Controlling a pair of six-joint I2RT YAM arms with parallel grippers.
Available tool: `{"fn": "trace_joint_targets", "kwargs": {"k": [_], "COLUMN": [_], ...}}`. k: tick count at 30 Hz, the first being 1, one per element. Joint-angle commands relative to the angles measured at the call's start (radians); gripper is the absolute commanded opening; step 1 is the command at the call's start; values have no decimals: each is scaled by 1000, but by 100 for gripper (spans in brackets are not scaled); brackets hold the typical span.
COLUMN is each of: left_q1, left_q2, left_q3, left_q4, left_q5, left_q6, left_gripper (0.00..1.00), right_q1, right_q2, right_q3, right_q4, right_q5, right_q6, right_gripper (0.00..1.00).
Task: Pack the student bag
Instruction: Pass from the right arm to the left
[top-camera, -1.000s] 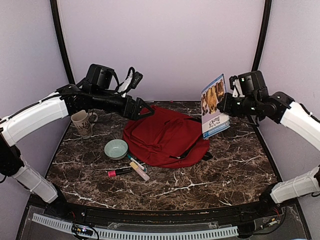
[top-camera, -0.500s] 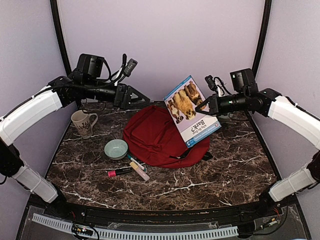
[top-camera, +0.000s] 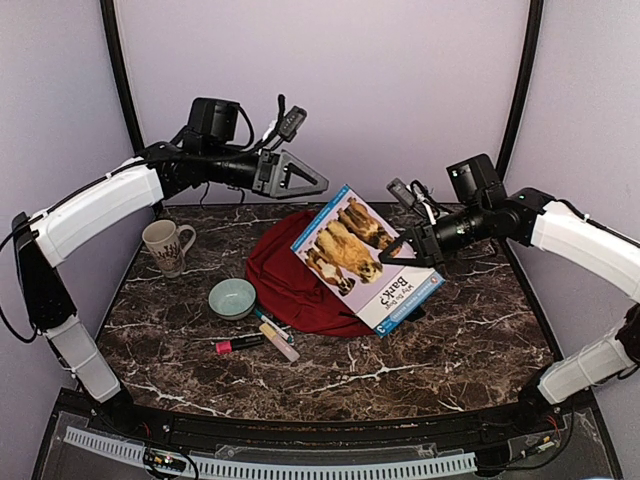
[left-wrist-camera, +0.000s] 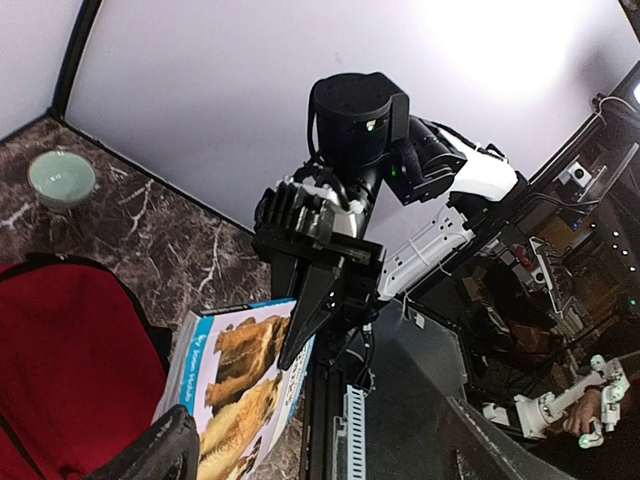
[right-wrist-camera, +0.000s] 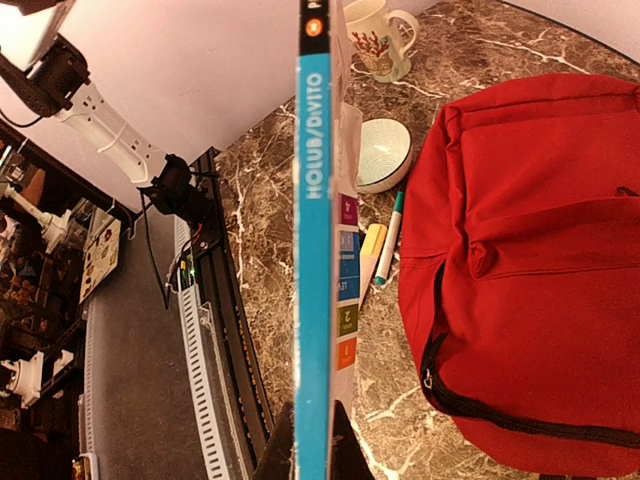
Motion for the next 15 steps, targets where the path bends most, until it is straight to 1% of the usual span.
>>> {"fn": "trace_joint_targets", "kwargs": {"k": [1,3,7,10,11,13,15], "left_q1": [-51,-74,-100,-100,-101,-100,-95], "left_q2": [47,63,78,76,76,68,45], "left_q3": [30,30,16,-1,4,16,15], "left_q4": [26,28,7,33,19,-48,-65], "left_q5": [97,93,35,32,16,-40,-100], "left_q6": [-52,-54,-34,-44,-30,14,34], "left_gripper": [83,83,82,74,74,78,81], "right_q1": [1,2,1,0,-2,-2,-3], "right_q2": [-20,-27,-45,-56,-60,-65,-68], "right_q3": [8,0,-7,-9,-8,-10,-11], "right_q4": [-6,8,22,12,11,15,4], "right_q5": [-108,-127,-177,-210,-232,-267,-280], "right_q6": [-71,-72,-71,-81,-79,-65,-59], "right_gripper": [0,0,0,0,0,0,0]}}
